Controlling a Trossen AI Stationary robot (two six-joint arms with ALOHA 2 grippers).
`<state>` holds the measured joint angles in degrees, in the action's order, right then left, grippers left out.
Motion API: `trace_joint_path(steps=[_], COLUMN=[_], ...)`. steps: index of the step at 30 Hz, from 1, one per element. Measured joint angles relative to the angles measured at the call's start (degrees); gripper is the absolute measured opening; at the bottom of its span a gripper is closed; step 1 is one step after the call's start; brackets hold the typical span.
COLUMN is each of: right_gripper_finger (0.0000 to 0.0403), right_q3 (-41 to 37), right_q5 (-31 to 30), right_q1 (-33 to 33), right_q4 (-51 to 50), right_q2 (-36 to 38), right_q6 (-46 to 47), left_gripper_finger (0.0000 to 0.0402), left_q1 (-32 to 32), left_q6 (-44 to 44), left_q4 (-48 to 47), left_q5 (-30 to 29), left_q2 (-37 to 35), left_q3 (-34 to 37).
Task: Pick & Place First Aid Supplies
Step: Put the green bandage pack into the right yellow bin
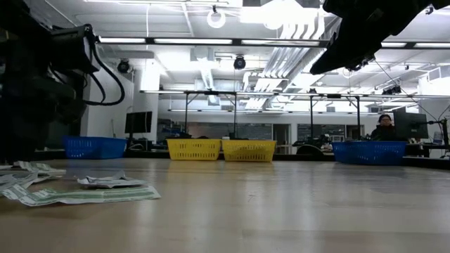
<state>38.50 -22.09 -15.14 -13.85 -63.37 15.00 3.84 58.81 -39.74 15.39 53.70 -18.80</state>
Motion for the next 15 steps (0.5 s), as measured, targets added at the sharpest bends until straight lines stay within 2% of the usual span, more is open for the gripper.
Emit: trace_joint_path(steps=[9,15], right_gripper_finger=[0.0016,0.0016], right_q3=[0.0,0.0], right_q5=[-0.02,0.09], right_q1=[-0.02,0.0], right_q4=[0.13,0.15], right_q2=[0.0,0.0], right_q6=[0.0,0.07], left_gripper_finger=[0.0136,0.0136], left_q1=[-0.09,-0.02], left_q6=[0.31,4.2], left_q4=[5.22,13.76], left_q5=[2.82,5.58], left_q2=[-1.79,-1.77], left_q3=[0.46,4.5])
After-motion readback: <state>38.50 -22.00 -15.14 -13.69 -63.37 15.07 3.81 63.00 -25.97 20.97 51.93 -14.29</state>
